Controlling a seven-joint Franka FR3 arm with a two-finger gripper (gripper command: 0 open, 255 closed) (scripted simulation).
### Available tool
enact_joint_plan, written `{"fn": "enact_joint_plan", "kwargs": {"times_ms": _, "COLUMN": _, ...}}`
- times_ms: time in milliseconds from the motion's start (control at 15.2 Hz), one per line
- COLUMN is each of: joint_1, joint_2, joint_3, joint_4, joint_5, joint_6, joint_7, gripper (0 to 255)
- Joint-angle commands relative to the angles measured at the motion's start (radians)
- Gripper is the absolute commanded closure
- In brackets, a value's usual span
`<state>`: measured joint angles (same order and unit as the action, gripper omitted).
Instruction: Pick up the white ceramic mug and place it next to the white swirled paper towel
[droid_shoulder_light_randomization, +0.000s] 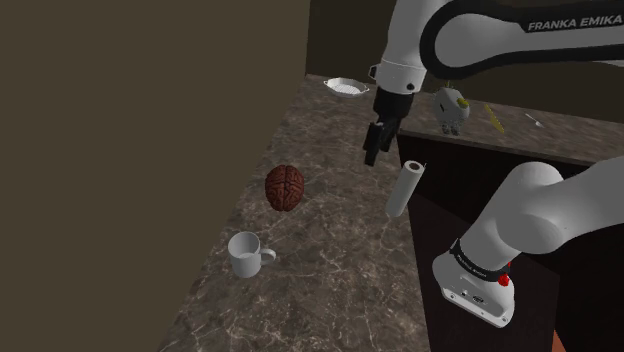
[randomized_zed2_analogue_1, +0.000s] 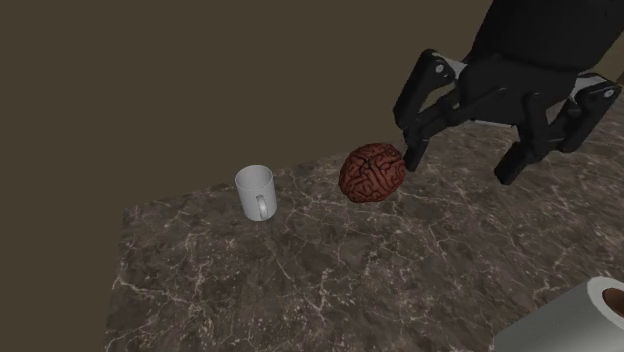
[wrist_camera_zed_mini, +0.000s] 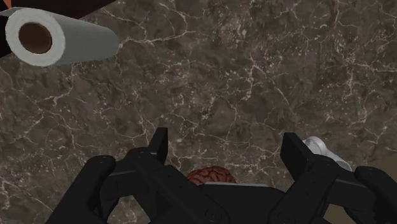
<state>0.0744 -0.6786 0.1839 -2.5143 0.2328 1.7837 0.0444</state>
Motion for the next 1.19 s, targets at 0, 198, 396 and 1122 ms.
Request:
{"fn": "enact_joint_plan", "kwargs": {"times_ms": 0, "joint_1": 0.013, "joint_2": 0.040, "joint_3": 0.044, "joint_4": 0.000, "joint_5": 0.019, "joint_6": 0.057, "joint_7": 0.040, "gripper": 0}}
{"fn": "enact_joint_plan", "kwargs": {"times_ms": 198, "joint_1": 0.028, "joint_2": 0.115, "joint_3": 0.113, "joint_4": 0.013, "joint_5": 0.037, "joint_6": 0.141, "joint_7": 0.102, "gripper": 0}}
{"fn": "enact_joint_plan", "kwargs": {"times_ms": 396, "joint_1": 0.036, "joint_2": 0.202, "joint_3": 0.182, "joint_4": 0.039, "joint_5": 0.040, "joint_6": 0.224, "joint_7": 0.169, "gripper": 0}}
{"fn": "enact_joint_plan", "kwargs": {"times_ms": 1122, "joint_1": 0.024, "joint_2": 0.613, "joint_3": 0.410, "joint_4": 0.238, "joint_5": -0.161, "joint_6": 0.470, "joint_7": 0.507, "gripper": 0}}
